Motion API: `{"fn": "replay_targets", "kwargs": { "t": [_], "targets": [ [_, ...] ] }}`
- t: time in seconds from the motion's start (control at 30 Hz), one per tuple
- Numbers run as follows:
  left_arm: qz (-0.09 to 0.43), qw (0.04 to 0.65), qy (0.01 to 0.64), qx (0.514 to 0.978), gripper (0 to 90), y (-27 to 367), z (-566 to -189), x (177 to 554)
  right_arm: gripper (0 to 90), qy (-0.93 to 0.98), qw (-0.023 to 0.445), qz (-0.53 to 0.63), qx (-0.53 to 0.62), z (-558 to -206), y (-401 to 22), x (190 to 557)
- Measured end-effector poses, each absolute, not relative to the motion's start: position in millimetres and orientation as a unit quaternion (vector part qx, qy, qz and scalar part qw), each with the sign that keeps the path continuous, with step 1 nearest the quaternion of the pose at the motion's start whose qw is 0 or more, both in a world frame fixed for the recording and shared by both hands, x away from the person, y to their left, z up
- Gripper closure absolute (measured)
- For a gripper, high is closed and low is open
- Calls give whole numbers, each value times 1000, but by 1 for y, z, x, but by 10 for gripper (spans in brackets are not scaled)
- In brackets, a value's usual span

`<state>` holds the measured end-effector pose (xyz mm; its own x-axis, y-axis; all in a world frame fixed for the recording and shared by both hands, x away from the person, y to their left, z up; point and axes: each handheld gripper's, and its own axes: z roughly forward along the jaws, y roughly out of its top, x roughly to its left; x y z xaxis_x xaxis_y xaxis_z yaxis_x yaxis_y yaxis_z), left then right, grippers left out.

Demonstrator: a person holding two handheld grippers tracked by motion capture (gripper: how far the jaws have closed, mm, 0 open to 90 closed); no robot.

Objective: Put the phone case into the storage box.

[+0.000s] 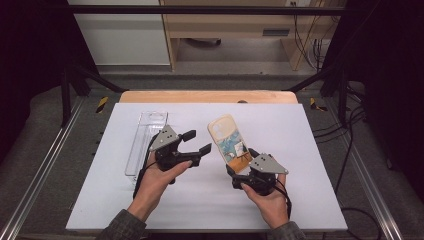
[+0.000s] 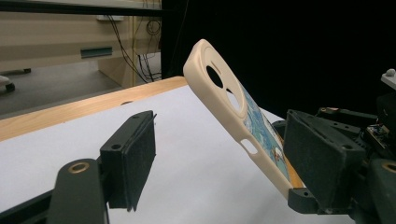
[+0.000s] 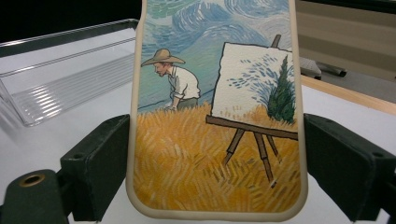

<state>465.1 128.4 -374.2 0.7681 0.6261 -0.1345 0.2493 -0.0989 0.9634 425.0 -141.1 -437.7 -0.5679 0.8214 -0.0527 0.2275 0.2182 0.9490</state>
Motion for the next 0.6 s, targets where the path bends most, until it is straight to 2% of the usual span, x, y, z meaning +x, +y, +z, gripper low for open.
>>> {"fn": "replay_targets", "kwargs": {
  "t": [0.17, 0.6],
  "targets": [
    [154, 598, 304, 725, 230, 128, -374, 466, 117, 724, 291, 510, 362, -438, -141, 425],
    [149, 584, 318, 732, 65, 123, -372, 473, 117, 725, 292, 509, 360, -438, -141, 425]
  ]
}}
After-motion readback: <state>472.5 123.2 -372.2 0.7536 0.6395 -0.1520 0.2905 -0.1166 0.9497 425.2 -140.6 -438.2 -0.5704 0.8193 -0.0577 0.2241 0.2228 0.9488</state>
